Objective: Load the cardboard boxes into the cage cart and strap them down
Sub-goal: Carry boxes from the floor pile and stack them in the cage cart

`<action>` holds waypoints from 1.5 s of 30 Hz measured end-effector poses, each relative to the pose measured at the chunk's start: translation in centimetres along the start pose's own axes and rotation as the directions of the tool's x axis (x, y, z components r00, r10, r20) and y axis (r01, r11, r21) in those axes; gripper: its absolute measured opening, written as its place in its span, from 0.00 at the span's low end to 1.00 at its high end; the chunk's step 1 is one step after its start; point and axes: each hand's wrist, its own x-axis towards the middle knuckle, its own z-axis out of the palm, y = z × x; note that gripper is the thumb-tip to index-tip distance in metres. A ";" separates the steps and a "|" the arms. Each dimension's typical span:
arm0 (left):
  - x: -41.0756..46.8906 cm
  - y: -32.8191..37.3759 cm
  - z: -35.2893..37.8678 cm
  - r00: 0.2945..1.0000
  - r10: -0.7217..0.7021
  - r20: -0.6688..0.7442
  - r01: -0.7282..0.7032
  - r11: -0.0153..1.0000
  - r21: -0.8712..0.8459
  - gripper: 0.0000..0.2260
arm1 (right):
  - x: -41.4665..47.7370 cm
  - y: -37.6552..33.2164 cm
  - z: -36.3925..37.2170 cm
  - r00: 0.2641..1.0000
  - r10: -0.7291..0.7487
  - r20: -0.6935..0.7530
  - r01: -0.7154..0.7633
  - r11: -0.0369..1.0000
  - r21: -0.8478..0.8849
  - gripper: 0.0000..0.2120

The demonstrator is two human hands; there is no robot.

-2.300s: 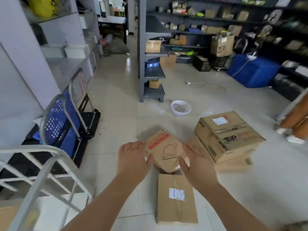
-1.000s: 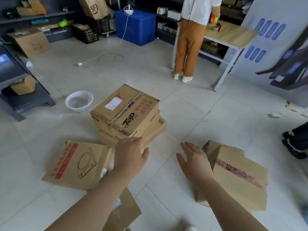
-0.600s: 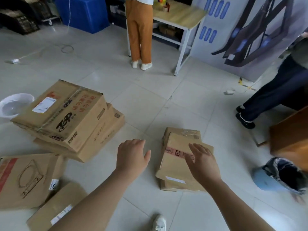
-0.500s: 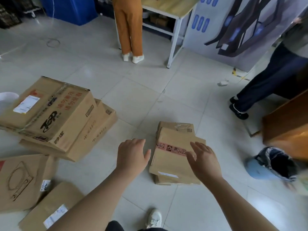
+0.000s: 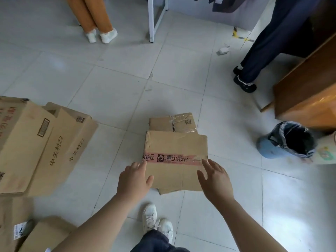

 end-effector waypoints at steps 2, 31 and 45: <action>1.6 -0.2 2.4 0.998 -0.026 0.049 0.027 1.000 -0.016 0.28 | 1.3 1.4 2.2 0.999 0.033 0.023 -0.034 0.999 0.004 0.20; 5.8 -2.9 8.9 0.941 -0.304 0.150 0.338 0.874 -0.348 0.43 | 7.7 2.9 8.9 0.989 0.151 0.005 -0.150 0.984 0.094 0.32; -8.6 -3.8 -9.4 0.767 -0.633 -0.101 0.493 0.683 -0.540 0.44 | 4.4 -13.7 -5.3 0.945 -0.325 -0.023 0.326 0.944 0.059 0.32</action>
